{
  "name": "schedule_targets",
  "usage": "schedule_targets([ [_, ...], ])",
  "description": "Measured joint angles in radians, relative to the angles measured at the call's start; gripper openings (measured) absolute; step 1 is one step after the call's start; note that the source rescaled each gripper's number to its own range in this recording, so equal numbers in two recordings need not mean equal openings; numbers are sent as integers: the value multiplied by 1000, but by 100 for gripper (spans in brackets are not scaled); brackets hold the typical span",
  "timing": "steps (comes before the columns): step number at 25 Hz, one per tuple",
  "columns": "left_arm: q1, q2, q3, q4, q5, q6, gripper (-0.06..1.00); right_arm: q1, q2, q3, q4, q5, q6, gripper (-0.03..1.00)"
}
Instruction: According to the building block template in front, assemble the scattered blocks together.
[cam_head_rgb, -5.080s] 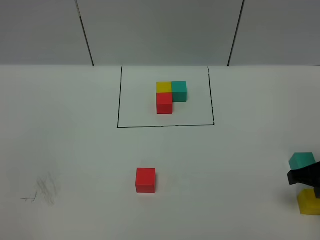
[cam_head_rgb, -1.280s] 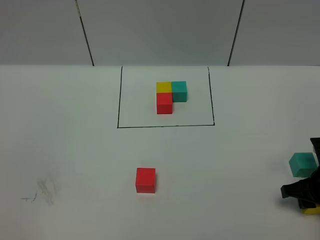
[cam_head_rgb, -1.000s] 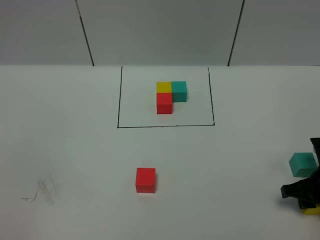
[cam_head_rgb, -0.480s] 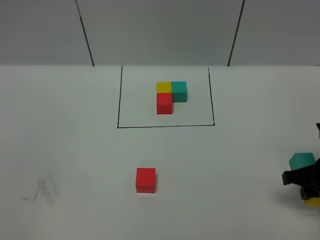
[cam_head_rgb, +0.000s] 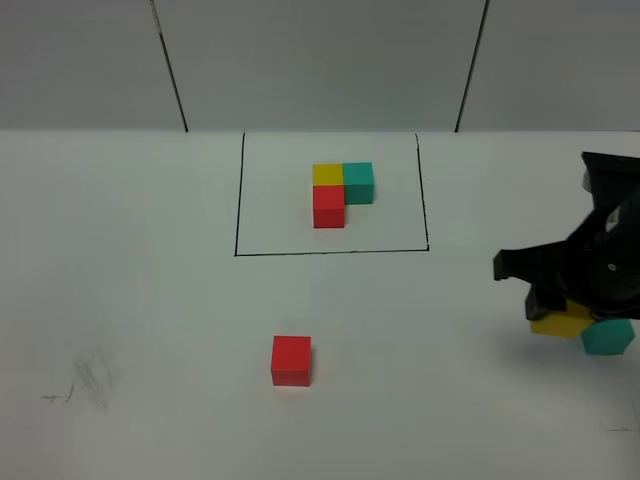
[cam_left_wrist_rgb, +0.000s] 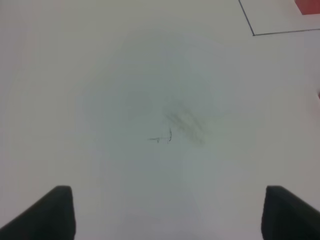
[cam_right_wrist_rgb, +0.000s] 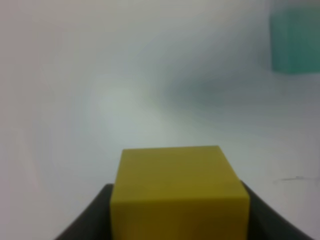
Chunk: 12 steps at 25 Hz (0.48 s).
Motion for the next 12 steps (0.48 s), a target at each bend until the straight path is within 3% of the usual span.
schedule_targets([
  [12,0,0,0,0,0,3,82,143,309,-301,99,-16,16,46],
])
